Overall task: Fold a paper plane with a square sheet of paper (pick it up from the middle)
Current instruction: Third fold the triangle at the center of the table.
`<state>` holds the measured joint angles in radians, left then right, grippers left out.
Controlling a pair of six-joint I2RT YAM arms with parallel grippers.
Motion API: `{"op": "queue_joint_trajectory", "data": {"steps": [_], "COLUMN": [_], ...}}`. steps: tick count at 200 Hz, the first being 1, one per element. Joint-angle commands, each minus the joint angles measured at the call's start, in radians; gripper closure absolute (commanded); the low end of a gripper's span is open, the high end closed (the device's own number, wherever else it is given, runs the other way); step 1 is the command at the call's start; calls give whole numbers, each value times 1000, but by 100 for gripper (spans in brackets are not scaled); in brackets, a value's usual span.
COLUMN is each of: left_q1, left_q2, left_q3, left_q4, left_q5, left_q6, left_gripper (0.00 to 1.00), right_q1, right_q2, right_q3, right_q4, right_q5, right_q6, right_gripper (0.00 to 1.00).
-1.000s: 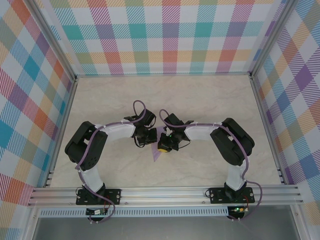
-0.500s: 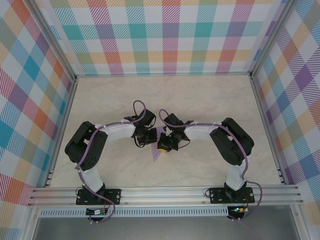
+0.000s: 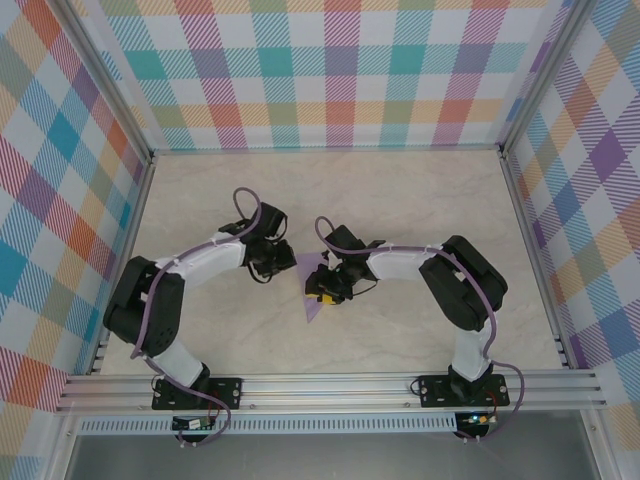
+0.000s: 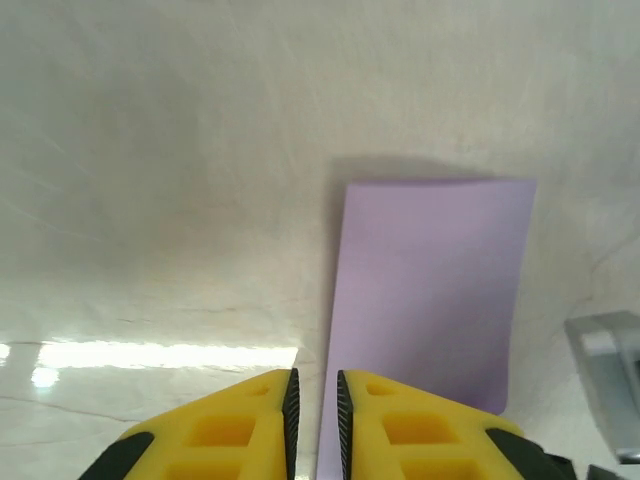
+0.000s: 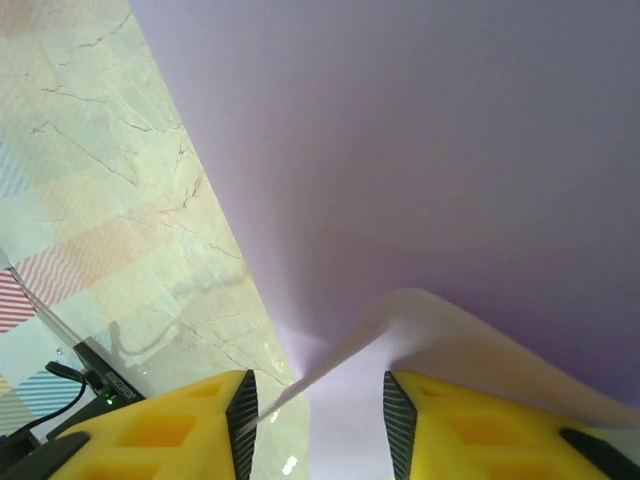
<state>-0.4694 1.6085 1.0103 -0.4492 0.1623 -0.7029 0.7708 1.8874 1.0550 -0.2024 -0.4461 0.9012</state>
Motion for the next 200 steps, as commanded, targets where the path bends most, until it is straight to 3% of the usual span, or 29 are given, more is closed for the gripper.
{"op": "queue_joint_trajectory", "data": {"steps": [1,45,76,108,155,200], "left_q1": [29,31,27,4,-44,-71], "left_q2": [-48,-77,-84,-79,-10,61], "left_q3": [-43,-76,-113,-134,-118,-94], "left_q4": [-40,37,128,155,131,116], "left_q5": [-3,121,247,304,330,330], "left_q6": [-15,-12,-5,40,126,160], "left_gripper": [79,74,72,72,72,72], "right_q1": [5,5,6,5,5,6], "right_q2": [35,35,38,41,43,41], "right_q3": [-10,-12,-15,-16,-15,-15], "right_q4": [-53,-60,-66,-71,-77,-80], "right_q5": [53,58,63,63,60,61], "right_q6": [-5,-10,-10,-15,-22,-24], "right_gripper": [53,48,59,74,83,86]}}
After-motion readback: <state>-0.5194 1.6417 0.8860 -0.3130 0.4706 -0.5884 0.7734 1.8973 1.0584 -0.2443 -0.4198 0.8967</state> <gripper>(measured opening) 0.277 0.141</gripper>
